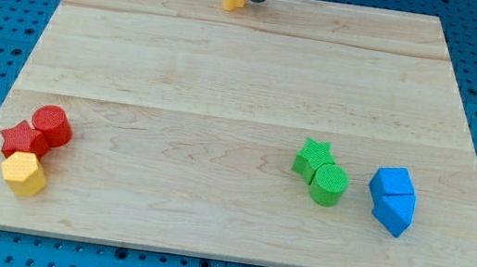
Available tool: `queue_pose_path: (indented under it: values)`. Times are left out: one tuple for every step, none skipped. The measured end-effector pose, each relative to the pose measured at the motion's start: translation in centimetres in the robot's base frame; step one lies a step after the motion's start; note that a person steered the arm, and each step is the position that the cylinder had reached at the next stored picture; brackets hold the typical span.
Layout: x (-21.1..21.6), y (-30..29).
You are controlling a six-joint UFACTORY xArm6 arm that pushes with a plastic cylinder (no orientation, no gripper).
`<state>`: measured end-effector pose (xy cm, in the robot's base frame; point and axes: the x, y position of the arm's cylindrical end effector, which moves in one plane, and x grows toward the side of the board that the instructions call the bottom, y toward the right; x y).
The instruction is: Move your arm away from the yellow heart
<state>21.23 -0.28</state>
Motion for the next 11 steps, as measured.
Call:
queue_pose_path:
  values:
    - [3.9, -1.0]
    - [6.7, 2.7]
    - [15.1, 1.6]
    - [25.5, 1.5]
    - [35.1, 0.4]
    - [40.6, -1.5]
    - [40.7, -3.8]
    - [40.6, -13.7]
    - [40.5, -25.5]
    - [38.1, -28.0]
    - [36.4, -25.5]
